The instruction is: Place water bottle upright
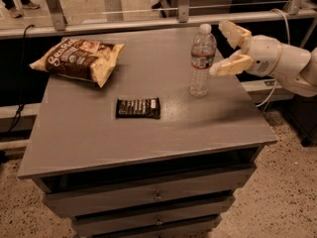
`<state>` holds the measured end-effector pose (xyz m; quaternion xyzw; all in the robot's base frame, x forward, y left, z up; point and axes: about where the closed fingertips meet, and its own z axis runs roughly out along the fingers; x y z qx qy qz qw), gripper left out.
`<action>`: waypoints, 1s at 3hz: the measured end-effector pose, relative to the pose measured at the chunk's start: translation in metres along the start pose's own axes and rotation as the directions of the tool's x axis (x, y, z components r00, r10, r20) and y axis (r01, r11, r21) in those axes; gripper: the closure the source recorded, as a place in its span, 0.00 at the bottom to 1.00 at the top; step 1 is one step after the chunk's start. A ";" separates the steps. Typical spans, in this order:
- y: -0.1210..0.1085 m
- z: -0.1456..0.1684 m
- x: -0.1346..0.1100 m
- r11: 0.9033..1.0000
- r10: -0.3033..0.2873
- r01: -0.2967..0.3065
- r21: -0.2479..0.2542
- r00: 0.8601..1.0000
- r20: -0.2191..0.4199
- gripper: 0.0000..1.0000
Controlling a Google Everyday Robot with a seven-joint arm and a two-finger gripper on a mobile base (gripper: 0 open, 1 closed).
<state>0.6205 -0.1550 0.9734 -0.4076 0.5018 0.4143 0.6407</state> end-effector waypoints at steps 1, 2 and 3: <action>0.006 -0.035 -0.002 1.000 -0.018 0.021 0.018 0.993 -0.117 0.00; 0.019 -0.079 0.001 0.998 0.011 0.004 0.059 0.965 -0.263 0.00; 0.020 -0.084 0.003 0.998 0.019 -0.001 0.063 0.959 -0.281 0.00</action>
Offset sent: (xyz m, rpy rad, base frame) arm -0.0794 -0.1280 -0.0320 -0.4064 0.2068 -0.1669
